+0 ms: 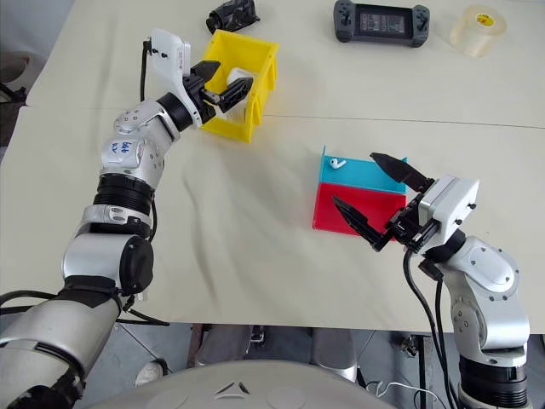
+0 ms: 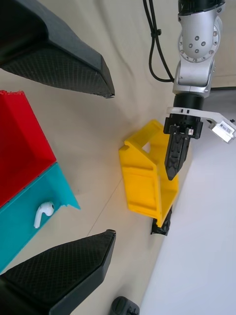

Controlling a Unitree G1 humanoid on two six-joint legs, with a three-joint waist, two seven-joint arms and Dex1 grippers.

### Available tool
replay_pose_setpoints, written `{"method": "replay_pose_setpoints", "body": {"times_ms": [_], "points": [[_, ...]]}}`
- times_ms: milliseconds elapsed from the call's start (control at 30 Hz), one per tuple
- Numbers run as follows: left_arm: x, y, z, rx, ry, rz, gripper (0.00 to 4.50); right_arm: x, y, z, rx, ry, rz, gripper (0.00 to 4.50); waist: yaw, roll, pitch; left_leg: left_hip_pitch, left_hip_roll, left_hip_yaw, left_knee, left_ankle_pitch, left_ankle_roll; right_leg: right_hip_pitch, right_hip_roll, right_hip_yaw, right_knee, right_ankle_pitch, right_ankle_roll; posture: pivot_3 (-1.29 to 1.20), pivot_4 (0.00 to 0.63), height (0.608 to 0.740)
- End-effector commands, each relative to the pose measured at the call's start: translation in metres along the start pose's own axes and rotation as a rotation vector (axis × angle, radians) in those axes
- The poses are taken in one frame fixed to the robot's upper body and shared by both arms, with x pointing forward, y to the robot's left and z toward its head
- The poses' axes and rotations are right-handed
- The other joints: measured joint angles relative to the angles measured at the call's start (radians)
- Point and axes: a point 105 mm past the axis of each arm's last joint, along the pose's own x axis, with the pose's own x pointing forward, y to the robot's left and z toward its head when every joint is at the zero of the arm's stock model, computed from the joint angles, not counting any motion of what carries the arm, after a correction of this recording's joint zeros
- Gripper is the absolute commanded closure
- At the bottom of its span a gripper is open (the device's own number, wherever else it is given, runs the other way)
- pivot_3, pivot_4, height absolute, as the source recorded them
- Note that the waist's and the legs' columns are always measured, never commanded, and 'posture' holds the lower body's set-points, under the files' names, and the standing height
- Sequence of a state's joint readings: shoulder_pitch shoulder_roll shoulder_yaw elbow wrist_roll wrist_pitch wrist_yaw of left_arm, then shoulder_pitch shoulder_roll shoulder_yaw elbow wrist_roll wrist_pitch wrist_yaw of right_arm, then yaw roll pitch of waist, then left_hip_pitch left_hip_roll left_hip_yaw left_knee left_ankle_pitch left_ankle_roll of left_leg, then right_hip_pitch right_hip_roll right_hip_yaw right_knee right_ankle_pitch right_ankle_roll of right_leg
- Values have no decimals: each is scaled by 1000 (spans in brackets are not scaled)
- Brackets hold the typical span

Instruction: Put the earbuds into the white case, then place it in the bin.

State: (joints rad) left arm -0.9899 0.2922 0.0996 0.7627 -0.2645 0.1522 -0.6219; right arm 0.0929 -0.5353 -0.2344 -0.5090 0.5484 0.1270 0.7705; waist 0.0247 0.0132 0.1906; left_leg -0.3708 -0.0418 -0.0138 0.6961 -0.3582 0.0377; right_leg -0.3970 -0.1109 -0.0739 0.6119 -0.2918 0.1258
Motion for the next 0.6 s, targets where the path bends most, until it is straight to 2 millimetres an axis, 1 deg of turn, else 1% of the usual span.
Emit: {"method": "replay_pose_setpoints", "body": {"times_ms": [33, 67, 133, 200, 233, 267, 333, 400, 500, 600], "points": [[-25, -8, 33, 90, -114, -138, 41, -3, 0, 12, -51, -33, 4, 0, -4, 0, 0, 0, 0, 0, 0, 0, 0, 0, 0, 0, 0, 0, 0, 0, 150, 740], [-36, -9, 36, 129, -121, -166, 41, -4, -1, 12, -53, -25, 10, 0, -5, 0, 0, 0, 1, 0, 0, 0, 0, 0, 0, 0, 0, 0, 0, 0, 150, 740], [-58, -14, 36, 153, -95, -243, 41, -7, -3, 11, -57, -9, 32, 0, -9, 0, 0, 0, 2, 0, 0, 0, 0, 0, 1, 0, 0, 0, 0, 0, 150, 740], [-74, -18, 34, 181, -64, -288, 41, -9, -4, 10, -57, 2, 52, 0, -7, 0, 0, 0, 2, 0, 0, 0, 0, 0, 1, 0, 0, 0, 0, 0, 150, 740], [-88, -19, 32, 222, -45, -318, 41, -10, -5, 9, -55, 11, 70, 0, -7, 0, 0, 1, 2, 0, 0, 0, 0, 0, 0, 1, 0, 0, 0, 0, 150, 740], [-108, -18, 27, 255, -18, -347, 41, -11, -7, 8, -48, 25, 96, 0, -6, 0, 0, 1, 2, -1, 0, 0, 0, 0, 0, 1, 0, 0, 0, 0, 150, 740], [-137, -22, 19, 273, 33, -390, 41, -13, -11, 6, -33, 45, 136, 0, -6, 0, 0, 1, 1, -1, 0, 0, 0, 1, -2, 2, 0, 0, 0, 0, 150, 740], [-154, -28, 12, 274, 64, -403, 41, -15, -15, 4, -24, 57, 165, 0, -10, 0, 0, 1, 2, -1, 0, 0, 0, 1, -4, 5, -1, 0, -1, 0, 150, 740], [-179, -40, -5, 299, 119, -399, 41, -17, -16, -1, -4, 85, 228, 0, -1, 0, 0, 1, 3, -3, 0, 0, 0, 2, -5, 9, -3, 0, -1, 0, 150, 740], [-189, -55, -12, 296, 123, -419, 41, -19, -20, -4, 0, 99, 262, 0, 3, 0, 0, 1, 2, -4, 0, -1, 0, 3, -6, 9, -4, 0, -1, 0, 150, 740]]}}
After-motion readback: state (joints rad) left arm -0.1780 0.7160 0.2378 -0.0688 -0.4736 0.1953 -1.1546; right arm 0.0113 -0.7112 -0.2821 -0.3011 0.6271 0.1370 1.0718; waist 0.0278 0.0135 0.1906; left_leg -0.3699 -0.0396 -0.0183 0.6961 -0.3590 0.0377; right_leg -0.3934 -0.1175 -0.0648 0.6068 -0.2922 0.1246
